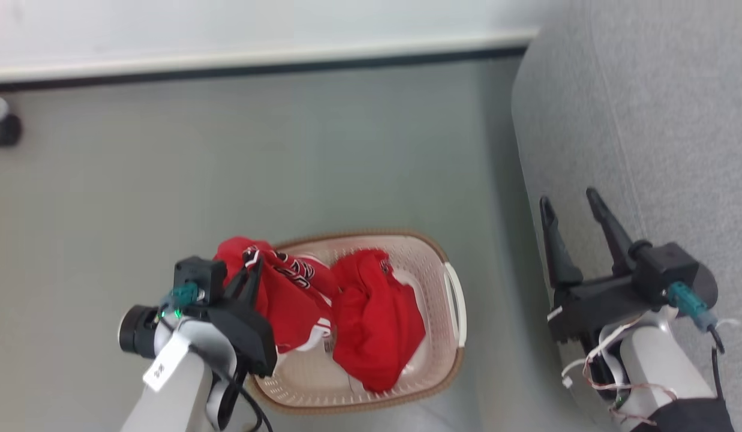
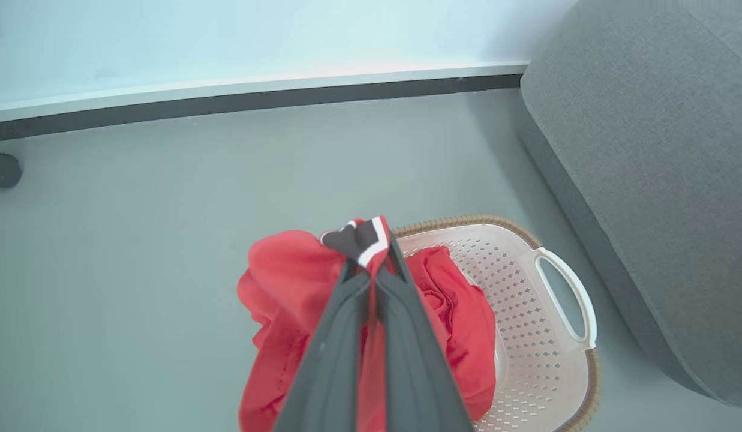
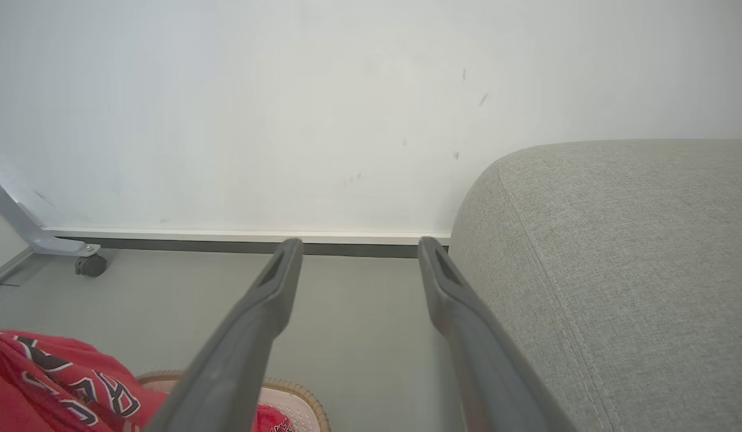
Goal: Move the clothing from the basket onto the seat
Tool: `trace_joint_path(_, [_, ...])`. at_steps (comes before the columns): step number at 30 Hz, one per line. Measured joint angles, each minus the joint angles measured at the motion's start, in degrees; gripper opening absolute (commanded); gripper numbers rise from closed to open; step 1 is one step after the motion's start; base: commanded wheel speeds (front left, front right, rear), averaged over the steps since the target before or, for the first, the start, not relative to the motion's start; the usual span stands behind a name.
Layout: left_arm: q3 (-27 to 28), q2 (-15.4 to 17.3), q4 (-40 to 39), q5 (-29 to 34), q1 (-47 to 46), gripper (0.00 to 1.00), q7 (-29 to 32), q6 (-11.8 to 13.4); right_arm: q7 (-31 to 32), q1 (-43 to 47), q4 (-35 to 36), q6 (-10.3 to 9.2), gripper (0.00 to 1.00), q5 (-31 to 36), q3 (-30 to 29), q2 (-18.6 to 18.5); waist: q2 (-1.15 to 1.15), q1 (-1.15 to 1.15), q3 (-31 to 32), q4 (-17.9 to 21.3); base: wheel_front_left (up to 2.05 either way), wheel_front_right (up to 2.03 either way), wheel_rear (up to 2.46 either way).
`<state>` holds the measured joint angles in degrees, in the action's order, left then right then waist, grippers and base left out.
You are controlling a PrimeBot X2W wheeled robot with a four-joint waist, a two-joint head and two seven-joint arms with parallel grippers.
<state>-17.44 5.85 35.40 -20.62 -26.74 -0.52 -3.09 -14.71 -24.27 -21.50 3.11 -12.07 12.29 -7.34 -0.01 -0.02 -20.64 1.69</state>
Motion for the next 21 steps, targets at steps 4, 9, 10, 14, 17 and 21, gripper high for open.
trace_joint_path(4, [0.2,0.3,-2.2,-0.1,2.6,0.0,-1.6,0.0,0.0,2.0,-0.5,0.45,1.0,0.0,0.2,0.0,0.01,0.0,3.4,-0.8,0.0,0.0,0.0])
trace_joint_path(9, [0.3,0.5,-5.3,-0.4,5.6,0.0,-2.9,0.0,0.0,4.1,-1.0,0.92,1.0,0.0,0.3,-0.1,0.01,0.0,7.5,-1.6,0.0,0.0,0.0])
trace_joint_path(10, [0.2,0.6,-6.0,-0.4,6.3,0.0,-3.2,0.0,0.0,4.6,-1.0,0.93,1.0,0.0,0.4,-0.1,0.01,0.0,8.3,-1.8,0.0,0.0,0.0])
trace_joint_path(14, [0.5,1.3,-8.5,-0.4,9.1,0.0,-3.7,0.4,0.0,6.9,-1.3,1.2,1.0,0.0,0.7,0.0,0.0,0.0,11.7,-2.3,0.0,0.0,0.0])
trace_joint_path(17, [0.8,2.0,-10.4,-0.4,11.4,0.0,-4.1,1.0,0.0,8.5,-1.6,1.45,1.0,0.0,1.1,0.1,0.0,0.0,14.1,-2.6,0.0,0.0,0.0])
trace_joint_path(21, [1.2,3.1,-13.9,-0.3,15.3,0.0,-4.1,1.8,0.0,10.8,-1.5,1.56,1.0,0.0,1.9,0.5,0.0,0.0,17.3,-2.9,0.0,0.0,0.0])
